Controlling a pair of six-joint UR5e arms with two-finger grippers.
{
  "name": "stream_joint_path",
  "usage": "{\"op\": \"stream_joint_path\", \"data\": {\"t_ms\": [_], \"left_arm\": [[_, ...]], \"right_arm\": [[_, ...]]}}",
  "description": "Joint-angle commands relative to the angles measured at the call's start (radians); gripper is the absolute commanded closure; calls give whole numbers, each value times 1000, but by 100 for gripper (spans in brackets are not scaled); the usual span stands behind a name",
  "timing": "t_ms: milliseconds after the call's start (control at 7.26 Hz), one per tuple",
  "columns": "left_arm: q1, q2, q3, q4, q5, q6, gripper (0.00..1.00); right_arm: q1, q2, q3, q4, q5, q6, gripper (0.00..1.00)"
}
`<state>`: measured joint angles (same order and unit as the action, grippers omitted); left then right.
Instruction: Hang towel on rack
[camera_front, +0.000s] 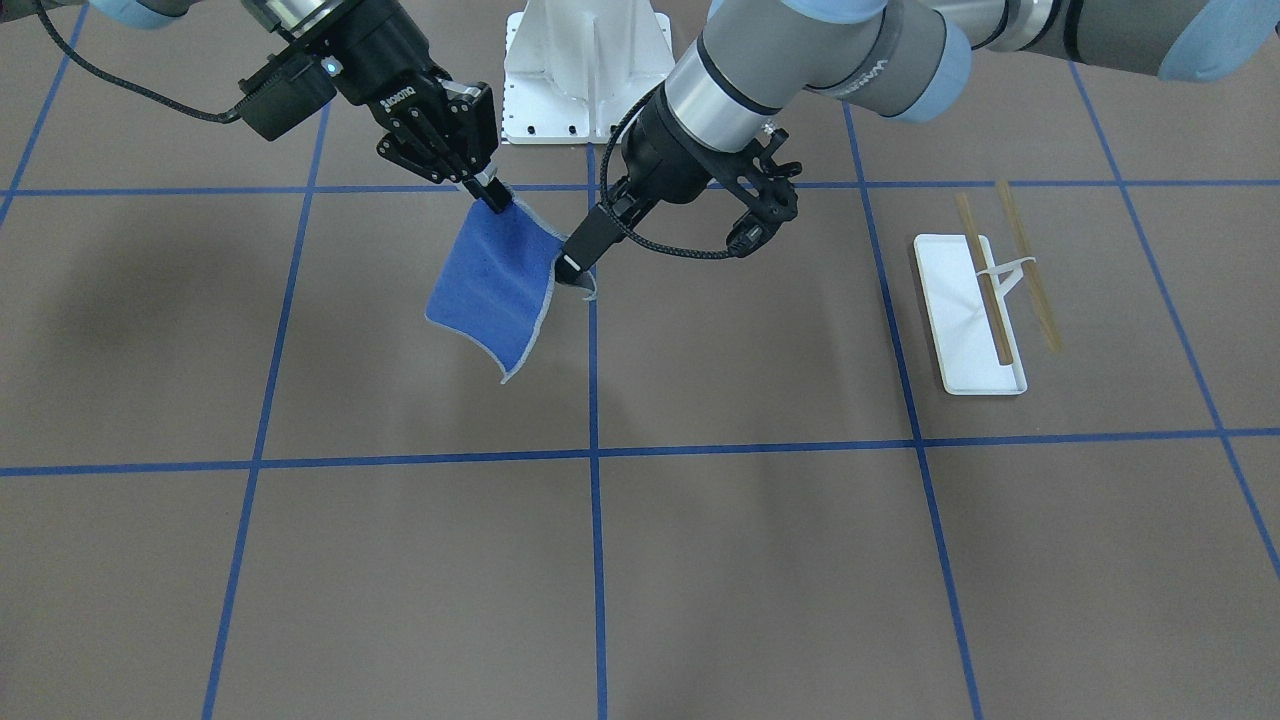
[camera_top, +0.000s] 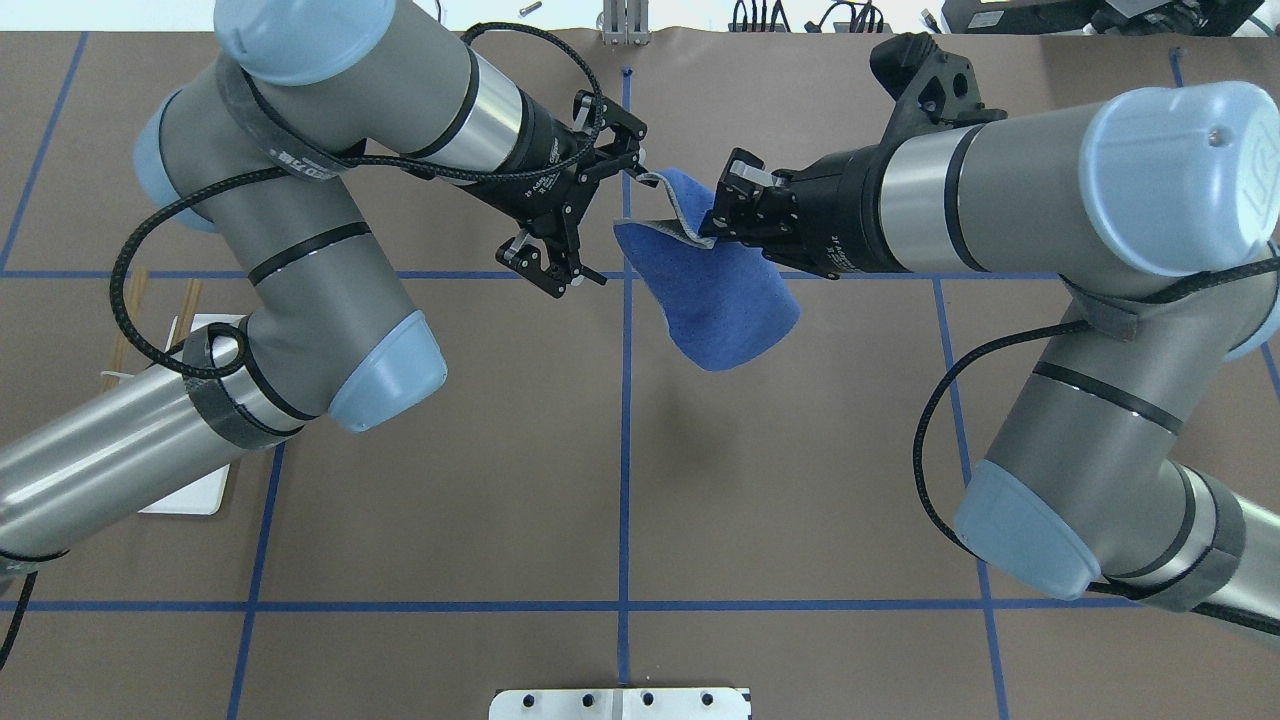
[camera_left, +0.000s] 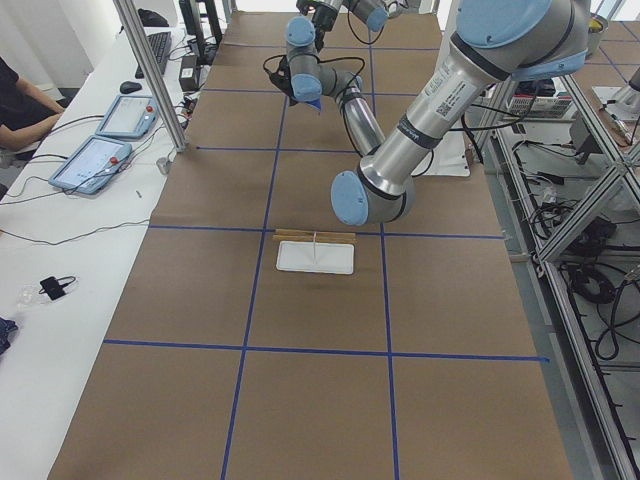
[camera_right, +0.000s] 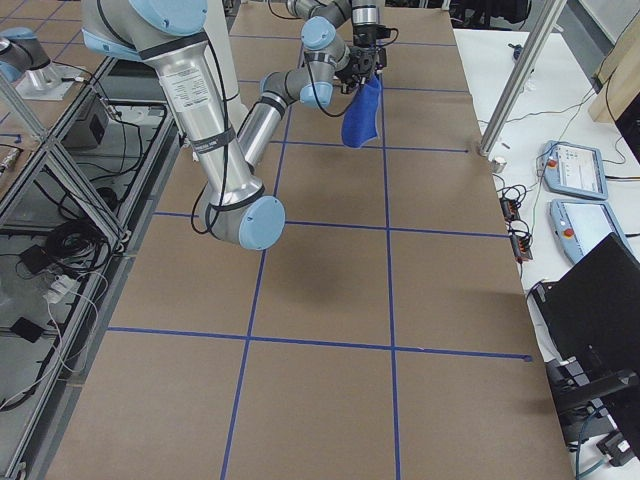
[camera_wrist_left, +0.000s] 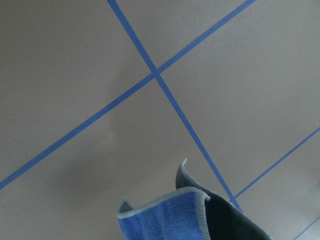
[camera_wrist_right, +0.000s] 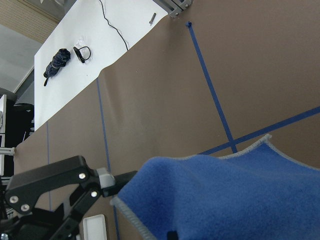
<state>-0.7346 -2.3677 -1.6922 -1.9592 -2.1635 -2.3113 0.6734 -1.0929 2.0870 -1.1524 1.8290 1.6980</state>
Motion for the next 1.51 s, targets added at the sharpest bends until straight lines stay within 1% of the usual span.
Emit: {"op": "stream_joint_path", "data": {"t_ms": [0, 826, 964, 1101, 1239, 1377], "left_arm": [[0, -1, 0, -6, 13, -3, 2], [-6, -25, 0, -6, 11, -10, 2], [-5, -27, -1, -3, 13, -22, 14], [-3, -27, -1, -4, 13, -37, 41], [-2, -27, -1, -4, 13, -39, 60], [-2, -27, -4, -4, 13, -39, 93]], "right_arm": [[-6, -9, 25, -1, -2, -1, 100], [-23, -16, 35, 0, -2, -3, 100], [-23, -13, 35, 0, -2, -3, 100], [-24, -10, 33, 0, -2, -3, 100], [-24, -7, 31, 0, -2, -4, 100], [-24, -7, 31, 0, -2, -4, 100]]}}
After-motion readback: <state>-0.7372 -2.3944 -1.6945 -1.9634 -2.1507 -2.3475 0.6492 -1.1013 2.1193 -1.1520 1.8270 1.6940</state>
